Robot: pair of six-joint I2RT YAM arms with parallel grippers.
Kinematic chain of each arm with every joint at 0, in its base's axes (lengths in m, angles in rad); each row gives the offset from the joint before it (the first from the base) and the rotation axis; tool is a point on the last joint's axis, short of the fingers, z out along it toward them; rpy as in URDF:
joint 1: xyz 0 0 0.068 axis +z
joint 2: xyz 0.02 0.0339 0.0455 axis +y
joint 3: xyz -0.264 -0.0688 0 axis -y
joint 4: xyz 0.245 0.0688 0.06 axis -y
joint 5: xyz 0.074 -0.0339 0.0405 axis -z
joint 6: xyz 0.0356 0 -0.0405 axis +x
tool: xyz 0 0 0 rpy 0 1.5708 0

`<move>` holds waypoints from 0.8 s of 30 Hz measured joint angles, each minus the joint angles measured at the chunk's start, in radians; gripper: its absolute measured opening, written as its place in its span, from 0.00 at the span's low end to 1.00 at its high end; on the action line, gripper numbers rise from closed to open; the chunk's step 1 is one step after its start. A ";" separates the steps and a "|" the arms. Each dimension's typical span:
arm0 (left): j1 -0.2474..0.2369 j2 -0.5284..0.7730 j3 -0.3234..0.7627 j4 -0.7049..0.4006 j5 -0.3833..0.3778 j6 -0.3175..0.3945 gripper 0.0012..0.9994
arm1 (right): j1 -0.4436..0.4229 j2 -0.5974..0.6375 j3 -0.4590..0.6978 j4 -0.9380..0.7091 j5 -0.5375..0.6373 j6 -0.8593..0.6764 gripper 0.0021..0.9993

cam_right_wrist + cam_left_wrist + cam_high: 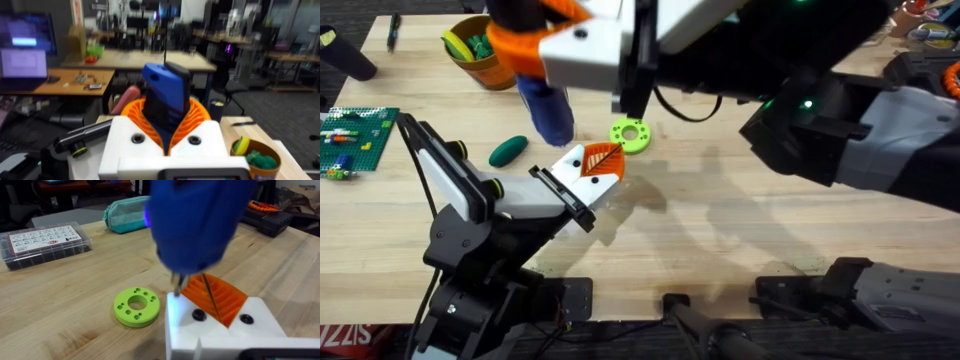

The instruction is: Pick up the gripper from the table and insert it into the empty holder that is missing its gripper. Then pick up a screw, insert it into the mounting hole, and use the screwdriver to tighten it. Finally, clean up the table by picking up the vegetable and placing it into the bucket.

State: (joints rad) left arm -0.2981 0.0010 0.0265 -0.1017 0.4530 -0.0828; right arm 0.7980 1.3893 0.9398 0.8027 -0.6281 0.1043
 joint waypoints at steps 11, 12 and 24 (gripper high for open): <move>0.000 0.000 0.000 0.004 -0.001 -0.001 0.02 | -0.037 0.031 -0.011 0.024 -0.004 0.001 0.04; 0.000 0.000 0.000 0.004 -0.001 -0.001 0.02 | -0.042 0.031 -0.011 0.025 -0.004 0.001 0.04; -0.001 0.000 0.000 0.004 -0.001 -0.001 0.02 | -0.051 0.027 -0.014 0.034 -0.037 0.025 0.04</move>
State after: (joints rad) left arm -0.2987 0.0010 0.0265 -0.0978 0.4522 -0.0839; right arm 0.7474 1.4168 0.9260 0.8368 -0.6654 0.1296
